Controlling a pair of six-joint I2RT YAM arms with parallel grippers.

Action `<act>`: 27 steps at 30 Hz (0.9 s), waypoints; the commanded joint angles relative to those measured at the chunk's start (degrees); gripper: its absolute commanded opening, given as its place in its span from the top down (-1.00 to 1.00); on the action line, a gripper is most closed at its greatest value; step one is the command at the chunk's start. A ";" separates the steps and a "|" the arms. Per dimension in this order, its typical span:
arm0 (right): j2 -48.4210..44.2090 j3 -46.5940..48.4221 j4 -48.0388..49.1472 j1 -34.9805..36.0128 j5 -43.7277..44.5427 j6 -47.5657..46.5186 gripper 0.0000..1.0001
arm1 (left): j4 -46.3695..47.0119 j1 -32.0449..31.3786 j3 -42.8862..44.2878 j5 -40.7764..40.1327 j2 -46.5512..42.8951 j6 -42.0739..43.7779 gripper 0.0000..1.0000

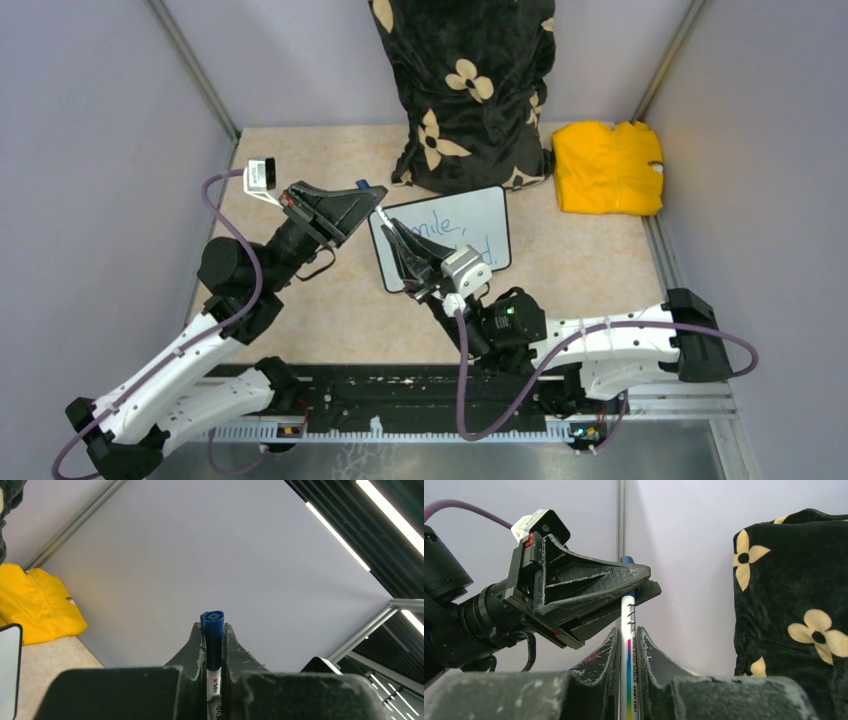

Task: Write a sentence on the whiteboard
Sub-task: Close the whiteboard marker at the center of the board.

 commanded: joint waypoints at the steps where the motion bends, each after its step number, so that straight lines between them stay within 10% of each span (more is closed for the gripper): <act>1: 0.84 1.55 3.73 0.38 0.71 -1.25 1.00 | 0.54 -0.28 -2.82 3.61 0.38 -3.35 1.00; 20: -0.44 2.50 -2.37 -1.73 -0.67 2.91 1.00 | -0.88 -3.20 -8.20 -5.78 -4.46 -2.64 0.97; 27: -2.56 1.21 -3.99 -1.72 -1.40 4.31 1.00 | 0.41 -3.12 -7.74 -9.19 -5.72 -0.96 -0.04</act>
